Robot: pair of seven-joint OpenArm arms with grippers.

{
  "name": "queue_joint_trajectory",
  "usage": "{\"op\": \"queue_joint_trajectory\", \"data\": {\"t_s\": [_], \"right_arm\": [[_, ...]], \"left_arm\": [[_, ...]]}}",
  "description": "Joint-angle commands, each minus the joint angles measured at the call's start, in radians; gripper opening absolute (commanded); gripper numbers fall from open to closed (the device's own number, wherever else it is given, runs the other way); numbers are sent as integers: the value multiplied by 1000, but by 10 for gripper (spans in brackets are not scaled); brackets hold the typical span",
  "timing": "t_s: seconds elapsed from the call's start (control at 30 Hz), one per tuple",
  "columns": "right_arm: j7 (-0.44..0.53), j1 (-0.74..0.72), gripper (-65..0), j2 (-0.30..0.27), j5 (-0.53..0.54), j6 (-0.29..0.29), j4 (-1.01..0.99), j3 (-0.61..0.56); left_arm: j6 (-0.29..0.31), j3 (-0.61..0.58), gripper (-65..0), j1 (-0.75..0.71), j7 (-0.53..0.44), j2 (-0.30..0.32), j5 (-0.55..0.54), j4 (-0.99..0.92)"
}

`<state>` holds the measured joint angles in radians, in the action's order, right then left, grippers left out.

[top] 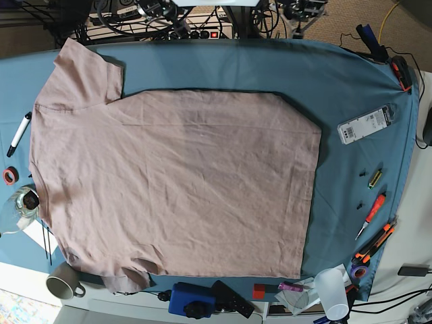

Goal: Fold the T-shirt properly

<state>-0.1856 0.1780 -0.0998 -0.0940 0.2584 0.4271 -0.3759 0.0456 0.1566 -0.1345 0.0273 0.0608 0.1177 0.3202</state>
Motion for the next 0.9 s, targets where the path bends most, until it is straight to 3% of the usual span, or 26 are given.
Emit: {"op": "queue_joint_trajectory", "data": {"t_s": [0.0,0.13,0.23,0.43,0.57,0.7,0.87], "right_arm": [[-2,13,-650,-10,3,5,5,-2],[-5,61,-650,-27,3,-2,8,-2],[-11,123,-650,-53,3,-12,63,-2],[-98,302,-650,-147,33,-24,352,-2],[-167,440,-650,-214,79,-89,583,15],[-194,588,-650,-236,83,-114,793,125],[-264,739,-650,-235,250,-113,1020,321]], "left_arm": [[0,-2,-650,-21,-2,10,2,15],[8,-2,-650,-92,-1,44,-2,84],[8,-2,-650,-155,3,74,-67,158],[8,-2,-650,-310,59,136,-184,366],[7,-2,-650,-431,97,166,-232,548],[7,-2,-650,-549,136,189,-240,741],[4,-1,-650,-687,187,195,-277,1000]]}}
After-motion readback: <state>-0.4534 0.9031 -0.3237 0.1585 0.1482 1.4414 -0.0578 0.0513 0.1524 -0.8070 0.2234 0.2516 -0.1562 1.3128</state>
